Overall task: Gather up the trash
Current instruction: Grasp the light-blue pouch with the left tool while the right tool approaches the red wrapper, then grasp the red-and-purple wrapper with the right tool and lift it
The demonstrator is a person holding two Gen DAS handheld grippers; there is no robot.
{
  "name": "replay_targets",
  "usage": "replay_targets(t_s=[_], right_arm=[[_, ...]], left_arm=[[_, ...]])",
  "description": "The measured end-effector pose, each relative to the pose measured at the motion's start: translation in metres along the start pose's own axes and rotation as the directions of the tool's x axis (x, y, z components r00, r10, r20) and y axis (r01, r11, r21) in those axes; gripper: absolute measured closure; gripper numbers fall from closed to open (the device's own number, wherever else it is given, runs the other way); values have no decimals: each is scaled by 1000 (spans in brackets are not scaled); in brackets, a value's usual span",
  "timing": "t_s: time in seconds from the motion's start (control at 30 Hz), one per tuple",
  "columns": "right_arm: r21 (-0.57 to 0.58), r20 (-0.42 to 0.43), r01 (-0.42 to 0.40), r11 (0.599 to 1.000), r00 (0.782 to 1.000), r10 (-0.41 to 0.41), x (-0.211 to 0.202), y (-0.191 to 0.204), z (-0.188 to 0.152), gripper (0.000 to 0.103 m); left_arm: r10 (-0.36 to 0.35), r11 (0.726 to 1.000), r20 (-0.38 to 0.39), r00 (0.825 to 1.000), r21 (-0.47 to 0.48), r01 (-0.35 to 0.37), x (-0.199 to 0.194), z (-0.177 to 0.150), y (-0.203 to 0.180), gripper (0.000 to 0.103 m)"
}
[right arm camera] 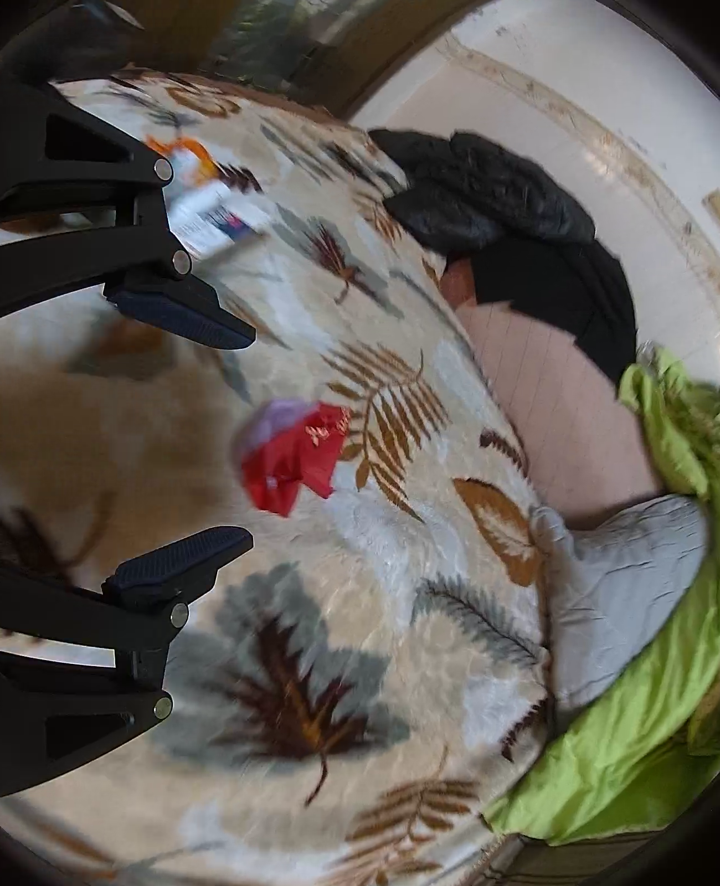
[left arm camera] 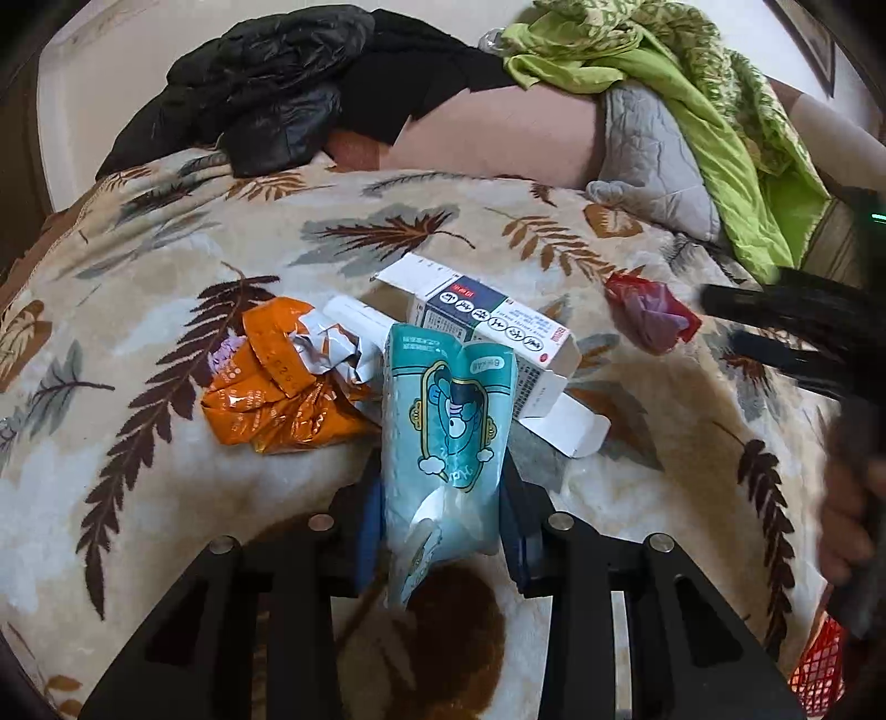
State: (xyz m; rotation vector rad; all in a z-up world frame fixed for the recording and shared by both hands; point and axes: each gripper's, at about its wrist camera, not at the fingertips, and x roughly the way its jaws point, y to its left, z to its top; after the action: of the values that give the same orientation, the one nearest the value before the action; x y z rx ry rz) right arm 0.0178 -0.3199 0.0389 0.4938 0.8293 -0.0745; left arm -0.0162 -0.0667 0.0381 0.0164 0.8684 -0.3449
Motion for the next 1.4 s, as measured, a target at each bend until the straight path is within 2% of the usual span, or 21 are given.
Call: replay_targets(t_s=[0.07, 0.1, 0.13, 0.2, 0.33, 0.47, 0.57, 0.6, 0.63, 0.7, 0.73, 0.87, 1.03, 1.23, 1.27, 1.37, 1.4], right_arm=[[8, -6, 8, 1000, 1000, -8, 14, 0, 4, 33], [10, -11, 4, 1000, 1000, -4, 20, 0, 4, 39], [10, -23, -5, 1000, 1000, 5, 26, 0, 4, 57], [22, -45, -17, 1000, 999, 18, 31, 0, -1, 86], [-13, 4, -16, 1000, 1000, 16, 6, 7, -15, 93], [-51, 20, -32, 998, 999, 33, -20, 16, -31, 94], [-86, 46, -4, 996, 999, 8, -38, 20, -31, 92], [-95, 47, -1, 995, 999, 5, -41, 21, -28, 81], [-99, 50, 1, 995, 999, 4, -44, 22, -24, 62], [-105, 64, 16, 994, 998, -9, -47, 24, -16, 39], [-109, 73, 22, 994, 997, -14, -47, 25, -11, 39], [-99, 50, 23, 995, 999, -18, -28, 25, 6, 39], [-25, 11, 32, 999, 999, -32, 17, 13, 23, 39], [24, -26, 41, 999, 999, -41, 60, 8, 29, 39], [29, -6, 43, 999, 999, -43, 59, 8, 29, 42], [13, 22, 51, 999, 998, -52, 50, 12, 27, 60], [11, 17, 50, 999, 999, -50, 48, 11, 26, 79]], left_arm=[[-11, 1000, 1, 1000, -1, 11, -2, 0, 1, 68], [-15, 1000, 2, 1000, -2, 15, -3, 1, 1, 68], [-18, 1000, 2, 1000, -3, 18, -4, 1, 1, 68], [-21, 1000, 6, 1000, -5, 21, -6, 1, 2, 68], [-31, 999, 17, 999, -6, 31, -14, -1, 4, 68], [-34, 999, 25, 999, -5, 34, -24, -7, 3, 68], [-35, 999, 36, 999, -8, 36, -35, -15, 3, 68], [-32, 999, 42, 999, -8, 32, -39, -17, 4, 68], [-26, 1000, 49, 998, -7, 26, -42, -20, 4, 68], [-24, 1000, 49, 999, -9, 25, -44, -22, 6, 68], [-21, 1000, 51, 998, -12, 22, -44, -22, 6, 68], [-19, 1000, 59, 998, -11, 20, -45, -22, 9, 68], [-31, 1000, 76, 997, 5, 30, -45, -15, 8, 68], [-47, 999, 71, 996, 16, 46, -42, -9, 7, 68], [-54, 999, 66, 996, 14, 53, -41, -9, 8, 68], [-53, 998, 64, 997, 18, 52, -40, -9, 7, 68], [-53, 998, 64, 997, 19, 52, -41, -10, 7, 68]])
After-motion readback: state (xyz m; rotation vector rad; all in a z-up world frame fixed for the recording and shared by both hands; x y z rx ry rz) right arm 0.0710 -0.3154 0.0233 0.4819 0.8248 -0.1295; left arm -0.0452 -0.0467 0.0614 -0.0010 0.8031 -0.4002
